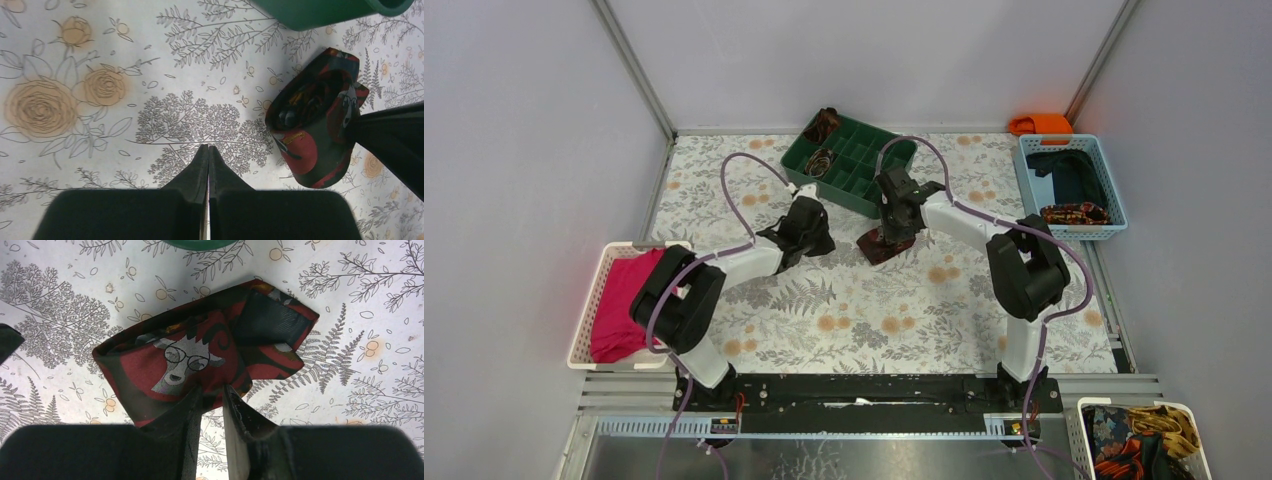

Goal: Roll the ties
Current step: Roll the tie at the center of the board.

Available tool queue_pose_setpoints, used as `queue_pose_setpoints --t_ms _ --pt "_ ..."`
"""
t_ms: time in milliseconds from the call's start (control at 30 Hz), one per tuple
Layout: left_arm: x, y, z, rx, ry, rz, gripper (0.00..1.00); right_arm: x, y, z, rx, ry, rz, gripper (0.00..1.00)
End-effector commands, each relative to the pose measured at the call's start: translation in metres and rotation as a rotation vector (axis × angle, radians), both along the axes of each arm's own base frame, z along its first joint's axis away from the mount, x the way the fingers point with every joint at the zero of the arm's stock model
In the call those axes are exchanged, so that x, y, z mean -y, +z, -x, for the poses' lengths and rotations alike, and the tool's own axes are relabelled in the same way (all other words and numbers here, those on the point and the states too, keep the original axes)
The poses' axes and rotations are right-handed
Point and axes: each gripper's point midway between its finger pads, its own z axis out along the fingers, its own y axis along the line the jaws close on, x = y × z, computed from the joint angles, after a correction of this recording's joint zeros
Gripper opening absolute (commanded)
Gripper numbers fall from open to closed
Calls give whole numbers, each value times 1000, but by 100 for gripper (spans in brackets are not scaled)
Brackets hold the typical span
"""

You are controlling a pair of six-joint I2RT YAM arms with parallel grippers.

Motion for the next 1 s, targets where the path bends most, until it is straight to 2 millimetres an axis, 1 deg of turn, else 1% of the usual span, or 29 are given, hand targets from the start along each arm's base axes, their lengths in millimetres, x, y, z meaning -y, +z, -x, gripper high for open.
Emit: queue_pose_setpoints --t_ms 0,100,233,367,467,567,633,667,800,867,933,967 --pt "12 -1 -6 7 -10 6 0 12 -14 -1 -17 -34 41 30" --pt "18 -5 -5 -6 -24 31 0 11 -18 -2 -35 -30 46 32" --pt "24 -9 -6 -17 -31 50 0 12 -29 -3 -62 -36 60 32" --pt "28 -11 -9 -11 -34 64 0 17 -37 -6 -70 -58 69 32" --pt "39 -12 -9 -14 -61 101 0 21 -39 -10 -64 -78 72 32" --pt "50 -9 -12 0 -82 140 0 20 -34 -13 -53 -82 46 32" --pt "57 -7 -15 16 -92 151 0 16 -28 -14 -49 -73 22 32" --pt "60 -5 -17 22 -95 154 0 12 -22 -13 -40 -61 -4 33" --pt "63 -5 -26 30 -87 136 0 9 -5 -11 -3 -52 -52 39" --pt "59 -5 -32 30 -66 105 0 16 2 -13 30 -84 -36 41" --pt "54 -5 -35 33 -39 82 0 33 5 -17 55 -143 12 44" --pt "51 -3 -37 36 -26 75 0 41 3 -19 54 -176 16 47"
